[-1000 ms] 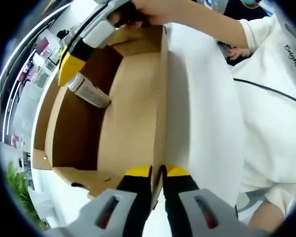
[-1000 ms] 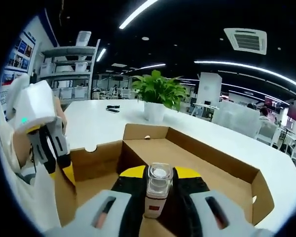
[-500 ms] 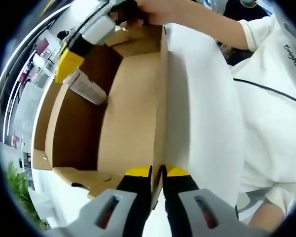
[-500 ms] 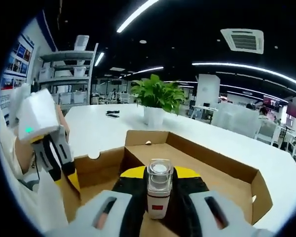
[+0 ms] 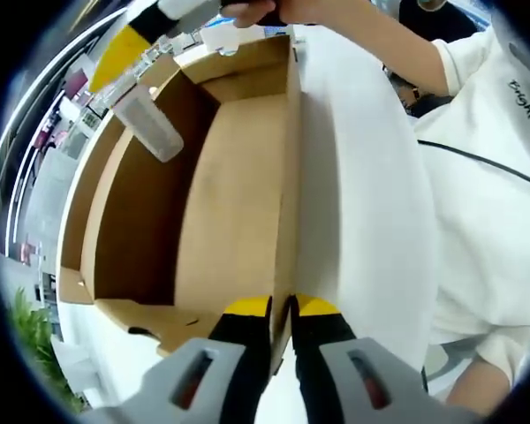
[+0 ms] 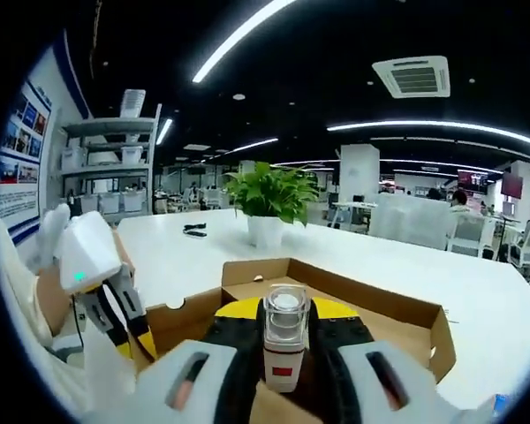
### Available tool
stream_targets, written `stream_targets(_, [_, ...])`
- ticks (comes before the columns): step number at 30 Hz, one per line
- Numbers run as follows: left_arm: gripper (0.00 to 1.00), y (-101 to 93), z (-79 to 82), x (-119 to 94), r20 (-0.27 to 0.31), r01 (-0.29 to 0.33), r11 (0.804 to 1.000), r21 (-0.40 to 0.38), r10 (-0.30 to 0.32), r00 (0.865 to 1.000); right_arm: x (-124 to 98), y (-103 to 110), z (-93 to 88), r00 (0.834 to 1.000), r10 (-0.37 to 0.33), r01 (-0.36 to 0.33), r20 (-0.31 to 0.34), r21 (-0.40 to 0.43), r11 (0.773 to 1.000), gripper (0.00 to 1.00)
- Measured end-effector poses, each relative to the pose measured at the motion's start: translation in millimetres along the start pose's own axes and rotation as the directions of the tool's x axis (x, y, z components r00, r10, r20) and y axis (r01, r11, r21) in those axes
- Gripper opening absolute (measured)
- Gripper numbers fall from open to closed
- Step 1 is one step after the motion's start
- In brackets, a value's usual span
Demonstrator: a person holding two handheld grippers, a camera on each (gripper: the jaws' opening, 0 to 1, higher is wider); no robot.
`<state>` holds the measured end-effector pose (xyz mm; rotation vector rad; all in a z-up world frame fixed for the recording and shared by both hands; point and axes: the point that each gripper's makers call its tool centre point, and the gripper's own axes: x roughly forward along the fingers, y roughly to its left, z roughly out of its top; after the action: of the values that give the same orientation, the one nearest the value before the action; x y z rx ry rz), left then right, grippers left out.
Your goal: Operate the shoe box by opening the lid, removing the specified soft item, and placing it in the target area until the item is outside and the box remains undamaged.
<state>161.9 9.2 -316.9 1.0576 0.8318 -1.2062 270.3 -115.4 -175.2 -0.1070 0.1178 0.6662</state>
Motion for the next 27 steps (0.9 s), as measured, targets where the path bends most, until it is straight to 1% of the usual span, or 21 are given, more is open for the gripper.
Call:
stream_targets(1, [0.08, 0.1, 0.0, 0, 0.000, 0.000, 1.000, 0.001, 0.000, 1.000, -4, -2, 2.9, 1.000, -0.011, 0.011, 0.013, -0.004, 1.000, 0.18])
stream_targets(4, [0.07, -0.1, -0.1, 0, -0.001, 0.002, 1.000, 0.000, -0.002, 1.000, -12, -3, 10.2, 0.999, -0.011, 0.011, 0.032, 0.006, 1.000, 0.18])
stream_targets(7, [0.07, -0.2, -0.2, 0, -0.005, 0.006, 1.000, 0.002, -0.006, 1.000, -22, -6, 20.8, 0.998, -0.020, 0.020, 0.063, -0.004, 1.000, 0.18])
stream_targets(10, [0.07, -0.4, -0.1, 0, -0.004, 0.008, 1.000, 0.000, -0.008, 1.000, -30, -6, 24.8, 0.997, -0.021, 0.022, 0.070, -0.021, 1.000, 0.18])
stream_targets(14, [0.07, -0.2, 0.0, 0, -0.002, 0.009, 1.000, -0.001, -0.009, 1.000, -41, -5, 28.8, 0.996, -0.017, 0.019, 0.083, -0.018, 1.000, 0.18])
stream_targets(16, [0.07, -0.3, 0.0, 0, -0.001, 0.010, 1.000, -0.002, -0.010, 1.000, -47, -3, 33.7, 0.996, -0.012, 0.014, 0.093, -0.019, 1.000, 0.18])
stream_targets(18, [0.07, -0.2, -0.1, 0, -0.005, 0.012, 1.000, -0.007, -0.012, 1.000, -52, -4, 39.7, 0.993, -0.020, 0.023, 0.113, -0.029, 0.999, 0.18])
stream_targets(20, [0.07, -0.2, -0.2, 0, -0.008, 0.011, 1.000, -0.006, -0.011, 1.000, -58, -5, 42.6, 0.993, -0.026, 0.030, 0.118, -0.034, 0.999, 0.18])
stream_targets(27, [0.07, -0.1, -0.4, 0, -0.003, 0.008, 1.000, -0.003, -0.008, 1.000, -68, -7, 48.1, 0.991, -0.021, 0.023, 0.131, -0.012, 1.000, 0.18])
